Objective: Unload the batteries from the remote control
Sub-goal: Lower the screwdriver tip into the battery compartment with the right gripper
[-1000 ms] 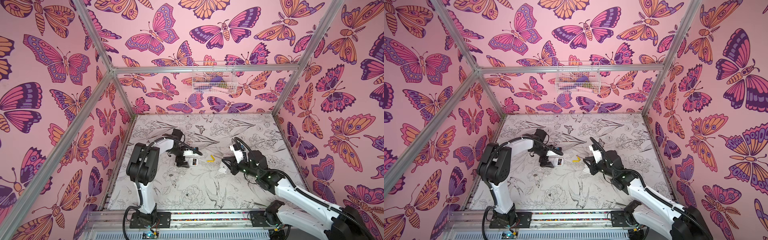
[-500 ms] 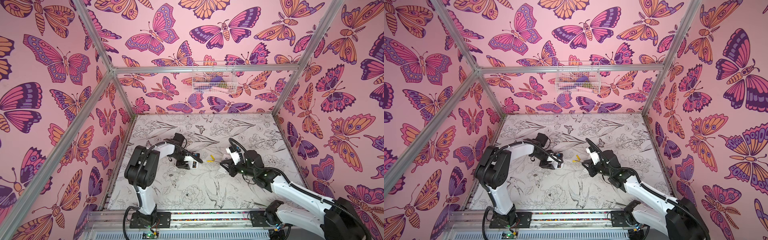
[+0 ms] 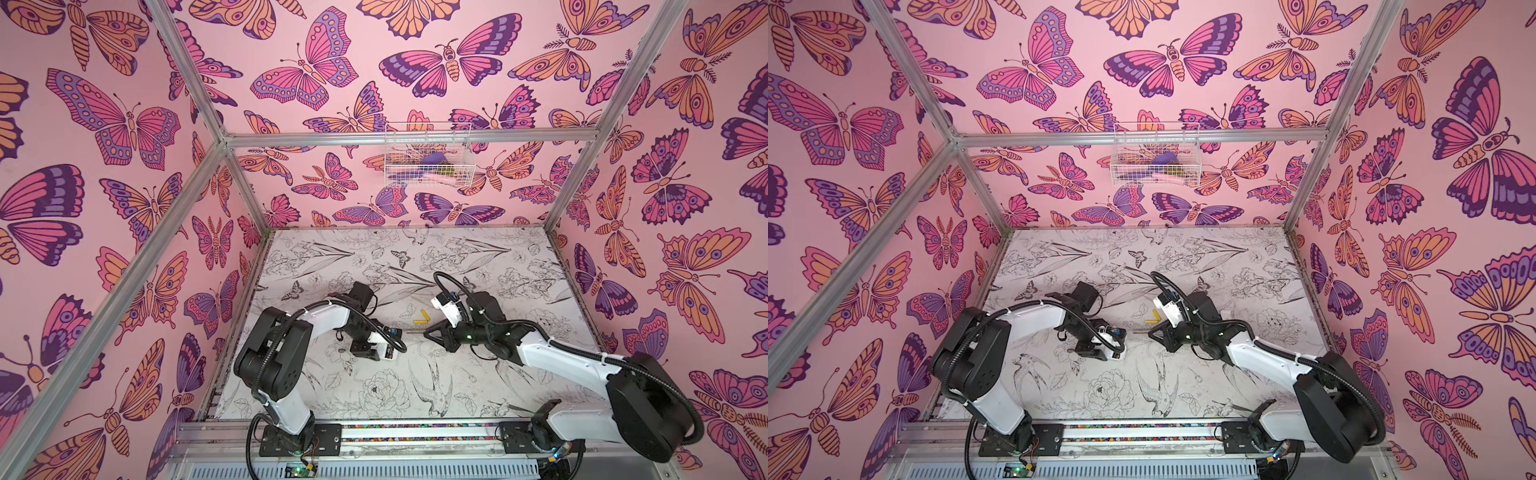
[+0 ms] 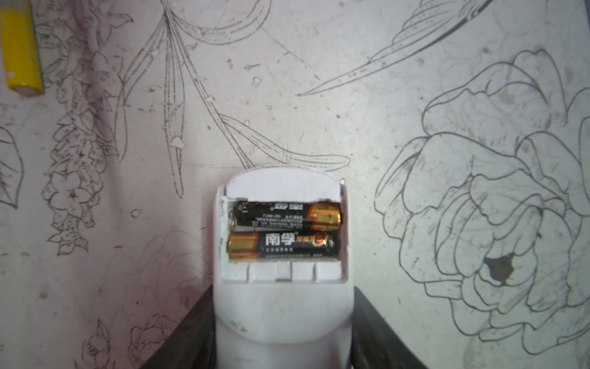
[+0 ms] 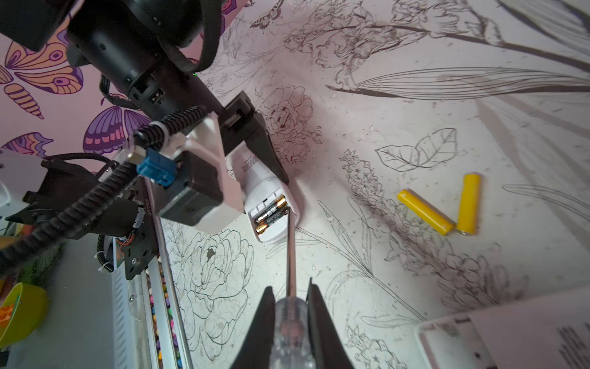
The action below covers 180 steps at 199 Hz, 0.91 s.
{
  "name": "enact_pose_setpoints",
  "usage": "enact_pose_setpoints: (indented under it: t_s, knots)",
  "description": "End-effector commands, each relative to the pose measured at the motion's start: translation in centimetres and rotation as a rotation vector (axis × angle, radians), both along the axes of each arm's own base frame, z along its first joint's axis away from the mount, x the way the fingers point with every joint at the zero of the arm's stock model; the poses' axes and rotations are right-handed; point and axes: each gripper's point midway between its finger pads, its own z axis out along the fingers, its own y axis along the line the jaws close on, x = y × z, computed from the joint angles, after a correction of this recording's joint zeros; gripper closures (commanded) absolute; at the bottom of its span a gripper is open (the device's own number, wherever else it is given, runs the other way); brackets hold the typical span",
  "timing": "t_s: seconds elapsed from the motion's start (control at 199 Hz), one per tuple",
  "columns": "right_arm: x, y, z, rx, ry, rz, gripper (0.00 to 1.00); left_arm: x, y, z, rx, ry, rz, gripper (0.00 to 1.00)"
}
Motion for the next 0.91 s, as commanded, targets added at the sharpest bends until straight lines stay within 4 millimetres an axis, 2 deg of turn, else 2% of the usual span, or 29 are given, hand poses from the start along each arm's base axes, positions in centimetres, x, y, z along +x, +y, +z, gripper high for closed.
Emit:
enact_pose_setpoints:
  t_s: [0.0,0.106,0.287,0.573,0.9]
  knots:
    - [0.1,1.6,1.1,0.029,-0.033,0.047,1.00,-0.8,0.0,-0.3,-0.001,0.009,-0.018,0.36]
    - [0.4,2.5,0.4,0.038,-0.042,0.046,1.00,-1.1,-0.2,-0.6,-0.007,0.010,-0.034,0.28]
    - [0.3,3.3,-1.5,-0.008,-0.031,0.060,1.00,-1.3,-0.9,-0.7,-0.017,0.007,-0.047,0.25]
    - [0.5,3.6,-2.7,-0.050,-0.017,0.055,1.00,-1.6,-0.8,-1.4,0.009,0.002,-0.068,0.42]
    - [-0.1,4.5,-2.9,-0.072,-0.005,0.095,1.00,-1.8,-0.9,-1.2,0.005,0.002,-0.069,0.47]
